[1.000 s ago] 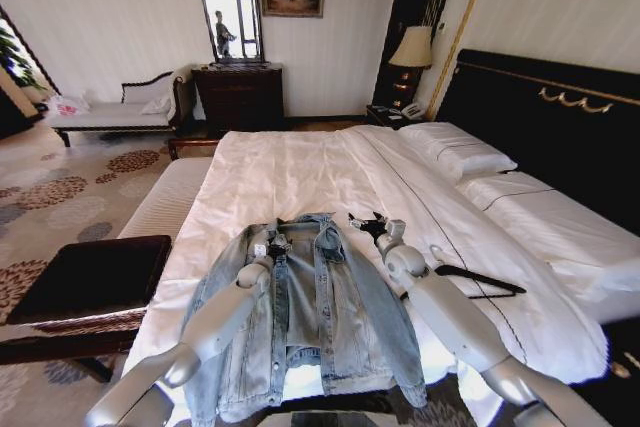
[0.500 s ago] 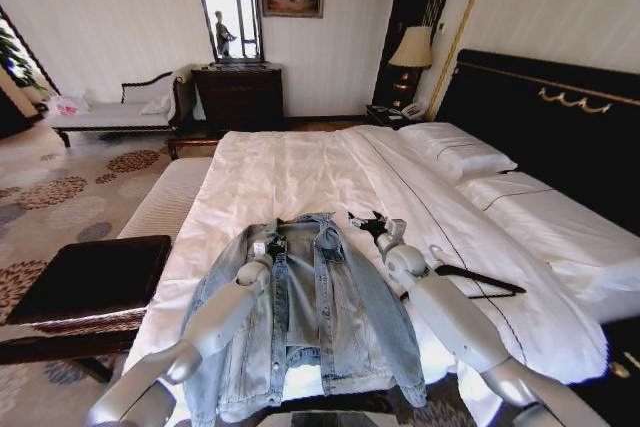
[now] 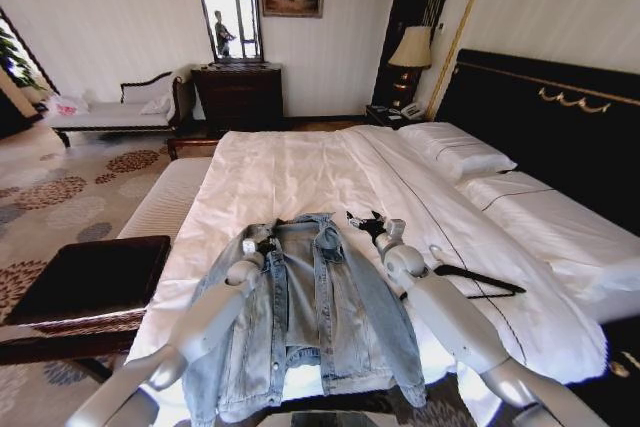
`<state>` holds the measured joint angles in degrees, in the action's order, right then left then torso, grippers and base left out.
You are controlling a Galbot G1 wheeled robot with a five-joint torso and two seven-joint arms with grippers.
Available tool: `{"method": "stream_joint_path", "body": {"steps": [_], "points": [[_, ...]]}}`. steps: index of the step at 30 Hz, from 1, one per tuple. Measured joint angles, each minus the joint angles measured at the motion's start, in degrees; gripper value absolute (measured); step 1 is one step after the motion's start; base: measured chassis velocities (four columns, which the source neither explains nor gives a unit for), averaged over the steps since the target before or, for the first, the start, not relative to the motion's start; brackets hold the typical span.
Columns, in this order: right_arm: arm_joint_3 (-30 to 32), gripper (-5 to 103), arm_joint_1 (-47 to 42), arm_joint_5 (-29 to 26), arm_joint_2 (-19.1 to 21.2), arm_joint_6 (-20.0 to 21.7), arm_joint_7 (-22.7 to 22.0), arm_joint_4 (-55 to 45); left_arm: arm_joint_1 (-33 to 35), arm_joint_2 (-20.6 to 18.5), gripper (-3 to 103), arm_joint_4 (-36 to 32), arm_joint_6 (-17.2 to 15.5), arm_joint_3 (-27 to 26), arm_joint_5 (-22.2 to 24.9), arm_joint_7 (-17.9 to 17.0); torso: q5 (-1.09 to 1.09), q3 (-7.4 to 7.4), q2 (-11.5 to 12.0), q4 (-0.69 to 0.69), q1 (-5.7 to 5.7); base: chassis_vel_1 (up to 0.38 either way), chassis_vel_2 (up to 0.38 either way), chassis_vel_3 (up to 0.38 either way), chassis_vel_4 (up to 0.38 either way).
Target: Pick up the clothes from the bed and hang them on the clothes hanger.
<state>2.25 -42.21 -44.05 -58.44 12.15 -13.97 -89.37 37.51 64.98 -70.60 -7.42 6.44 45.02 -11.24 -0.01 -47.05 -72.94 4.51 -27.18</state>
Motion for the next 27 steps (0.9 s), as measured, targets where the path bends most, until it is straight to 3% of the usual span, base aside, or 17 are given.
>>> {"method": "stream_joint_path", "body": {"steps": [12, 27], "points": [[-0.3, 100, -1.3, -1.5, 0.6, 0.8, -0.7, -3.3, 5.6, -6.7, 6, -7.0, -0.8, -6.8, 4.1, 1.0, -0.01, 0.00, 0.0, 0.00, 0.00, 0.000, 0.000, 0.000, 0.000], [0.7, 100, -4.6, -2.4, 2.0, 1.1, -1.0, -7.2, 9.6, -9.8, 6, -7.3, -0.4, -10.5, 4.8, 4.0, 0.00, 0.01, 0.0, 0.01, 0.01, 0.000, 0.000, 0.000, 0.000]]}}
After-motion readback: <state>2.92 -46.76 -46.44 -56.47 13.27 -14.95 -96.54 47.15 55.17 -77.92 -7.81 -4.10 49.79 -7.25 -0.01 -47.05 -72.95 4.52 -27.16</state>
